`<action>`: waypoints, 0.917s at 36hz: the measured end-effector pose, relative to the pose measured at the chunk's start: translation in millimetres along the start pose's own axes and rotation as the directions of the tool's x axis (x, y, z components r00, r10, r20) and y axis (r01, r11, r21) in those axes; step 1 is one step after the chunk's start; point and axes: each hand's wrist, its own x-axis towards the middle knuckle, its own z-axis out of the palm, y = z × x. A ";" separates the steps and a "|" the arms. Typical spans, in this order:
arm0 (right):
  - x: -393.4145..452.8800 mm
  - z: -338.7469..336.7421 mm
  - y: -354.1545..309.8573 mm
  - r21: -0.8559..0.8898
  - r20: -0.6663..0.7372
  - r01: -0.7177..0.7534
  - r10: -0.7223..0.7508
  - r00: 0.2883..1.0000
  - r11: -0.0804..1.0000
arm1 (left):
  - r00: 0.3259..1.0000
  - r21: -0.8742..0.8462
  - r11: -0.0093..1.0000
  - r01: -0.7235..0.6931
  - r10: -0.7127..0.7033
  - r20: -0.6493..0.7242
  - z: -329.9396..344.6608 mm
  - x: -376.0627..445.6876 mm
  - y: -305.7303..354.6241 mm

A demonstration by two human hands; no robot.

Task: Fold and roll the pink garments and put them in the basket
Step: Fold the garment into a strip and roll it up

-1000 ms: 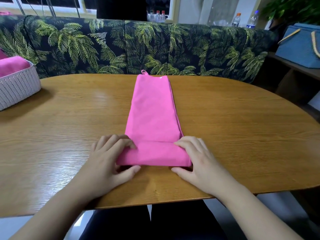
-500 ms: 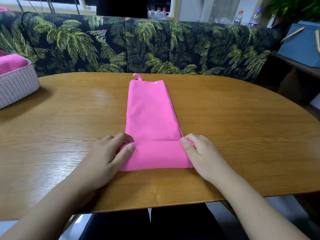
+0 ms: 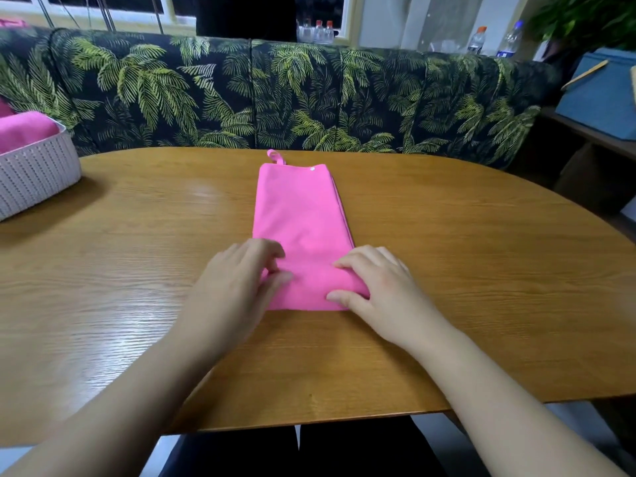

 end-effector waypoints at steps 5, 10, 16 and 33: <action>21.8 -6.1 1.0 -0.019 0.097 -0.045 0.047 0.994 0.999 | 0.983 0.233 0.955 -0.183 0.172 0.066 6.0 -10.7 -2.1; 35.8 -3.8 -1.0 -0.024 0.074 -0.102 0.103 0.992 0.995 | 0.984 0.216 0.963 -0.160 0.137 0.115 12.4 4.1 -13.1; 29.2 8.6 -12.1 -0.131 -0.233 0.020 -0.050 0.971 0.991 | 0.973 0.090 0.996 -0.006 -0.015 0.230 12.5 40.8 -25.4; 83.7 17.4 12.1 -0.205 0.111 0.010 0.013 0.994 0.979 | 0.971 0.329 0.917 -0.226 0.185 0.151 31.3 59.4 -52.2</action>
